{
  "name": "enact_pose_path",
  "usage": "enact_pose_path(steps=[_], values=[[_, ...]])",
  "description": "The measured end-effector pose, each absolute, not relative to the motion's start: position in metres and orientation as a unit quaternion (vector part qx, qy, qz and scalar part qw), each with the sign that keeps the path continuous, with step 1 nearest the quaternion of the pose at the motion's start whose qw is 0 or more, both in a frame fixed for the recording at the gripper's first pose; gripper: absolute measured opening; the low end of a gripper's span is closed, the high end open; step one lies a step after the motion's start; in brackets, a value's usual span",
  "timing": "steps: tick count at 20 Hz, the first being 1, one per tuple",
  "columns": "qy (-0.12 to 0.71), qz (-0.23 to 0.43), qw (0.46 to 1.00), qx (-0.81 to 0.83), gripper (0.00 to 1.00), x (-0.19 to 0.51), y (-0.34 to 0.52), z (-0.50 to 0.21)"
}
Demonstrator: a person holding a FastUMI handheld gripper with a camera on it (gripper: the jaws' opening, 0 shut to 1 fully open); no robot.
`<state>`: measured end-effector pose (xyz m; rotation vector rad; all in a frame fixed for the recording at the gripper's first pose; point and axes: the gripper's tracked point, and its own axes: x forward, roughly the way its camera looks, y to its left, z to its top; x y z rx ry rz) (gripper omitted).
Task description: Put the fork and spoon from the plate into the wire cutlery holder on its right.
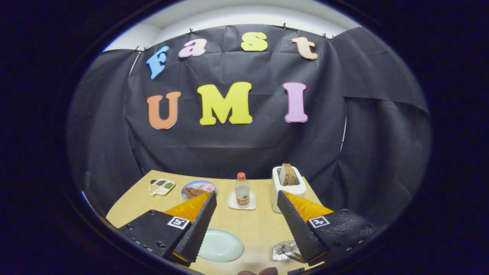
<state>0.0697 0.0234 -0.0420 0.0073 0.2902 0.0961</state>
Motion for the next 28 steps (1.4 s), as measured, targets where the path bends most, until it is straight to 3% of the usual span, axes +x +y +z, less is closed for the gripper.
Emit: enact_pose_path(steps=[11,28], values=[[0.016,-0.005,0.999,0.032,0.96,0.014,0.006,0.03],[0.004,-0.009,1.0,0.026,0.96,-0.026,0.009,0.02]])
